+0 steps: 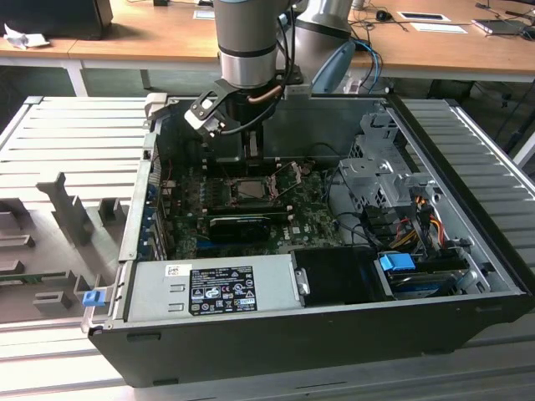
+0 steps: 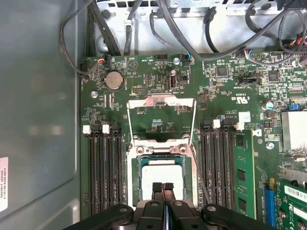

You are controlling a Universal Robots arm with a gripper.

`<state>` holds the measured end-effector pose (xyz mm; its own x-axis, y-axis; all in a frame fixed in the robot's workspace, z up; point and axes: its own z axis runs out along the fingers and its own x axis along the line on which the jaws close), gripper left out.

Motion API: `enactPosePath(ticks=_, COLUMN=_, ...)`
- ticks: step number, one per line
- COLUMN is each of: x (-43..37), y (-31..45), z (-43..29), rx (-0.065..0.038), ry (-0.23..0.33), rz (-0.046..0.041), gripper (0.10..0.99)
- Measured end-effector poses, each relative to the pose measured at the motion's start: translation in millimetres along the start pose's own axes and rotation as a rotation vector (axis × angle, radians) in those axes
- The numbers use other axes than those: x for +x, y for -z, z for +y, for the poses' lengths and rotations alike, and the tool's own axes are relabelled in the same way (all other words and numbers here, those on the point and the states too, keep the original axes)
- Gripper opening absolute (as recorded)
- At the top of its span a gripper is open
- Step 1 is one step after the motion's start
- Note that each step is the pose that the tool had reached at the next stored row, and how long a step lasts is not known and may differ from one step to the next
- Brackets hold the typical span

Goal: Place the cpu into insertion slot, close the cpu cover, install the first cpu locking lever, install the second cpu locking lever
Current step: 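Close the cpu cover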

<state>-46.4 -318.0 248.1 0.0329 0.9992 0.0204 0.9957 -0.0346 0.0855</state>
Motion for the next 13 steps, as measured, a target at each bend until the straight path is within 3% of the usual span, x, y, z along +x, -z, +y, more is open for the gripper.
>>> enactPosePath(ticks=4, x=0.1, y=2.0, z=0.2, rx=0.0, ry=0.0, rz=0.0002, gripper=0.106)
enactPosePath(ticks=8, x=0.2, y=1.3, z=7.2, rx=0.002, ry=0.0, rz=0.0, gripper=0.106)
enactPosePath(ticks=13, x=0.3, y=3.9, z=7.8, rx=0.002, ry=0.0, rz=-0.0001, gripper=0.106)
